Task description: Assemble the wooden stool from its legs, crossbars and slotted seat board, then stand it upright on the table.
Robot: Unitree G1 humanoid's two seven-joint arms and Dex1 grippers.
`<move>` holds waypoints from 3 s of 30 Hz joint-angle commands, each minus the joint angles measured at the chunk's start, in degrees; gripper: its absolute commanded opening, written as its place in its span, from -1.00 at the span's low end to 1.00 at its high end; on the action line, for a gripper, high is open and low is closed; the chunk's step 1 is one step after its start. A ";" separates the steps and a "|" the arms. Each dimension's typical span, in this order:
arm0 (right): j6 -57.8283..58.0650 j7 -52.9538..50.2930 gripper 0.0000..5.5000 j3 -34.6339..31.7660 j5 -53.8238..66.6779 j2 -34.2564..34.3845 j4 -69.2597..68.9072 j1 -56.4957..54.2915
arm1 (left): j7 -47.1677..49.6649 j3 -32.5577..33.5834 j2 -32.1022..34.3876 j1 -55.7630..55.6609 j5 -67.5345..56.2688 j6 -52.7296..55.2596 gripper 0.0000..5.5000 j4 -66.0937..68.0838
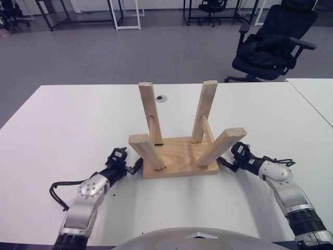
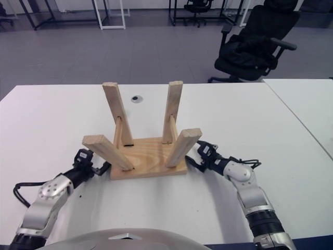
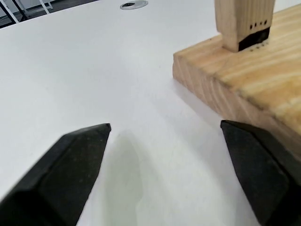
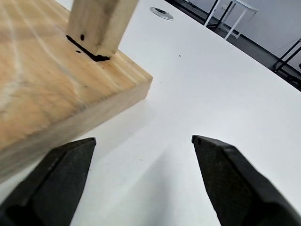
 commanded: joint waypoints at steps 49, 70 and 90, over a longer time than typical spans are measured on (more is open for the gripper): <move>31.70 9.25 0.39 -5.56 23.09 -10.76 -40.26 11.77 | -0.73 4.47 2.18 8.49 -23.11 34.05 0.57 -40.48; 30.62 18.24 0.39 -14.86 23.05 -20.98 -38.23 10.69 | -10.16 24.15 16.48 11.99 -28.96 35.85 0.57 -37.68; 20.89 30.85 -0.05 5.80 15.26 -14.67 -17.91 -9.29 | -33.42 -3.23 21.45 -13.08 -12.52 11.74 0.31 -6.64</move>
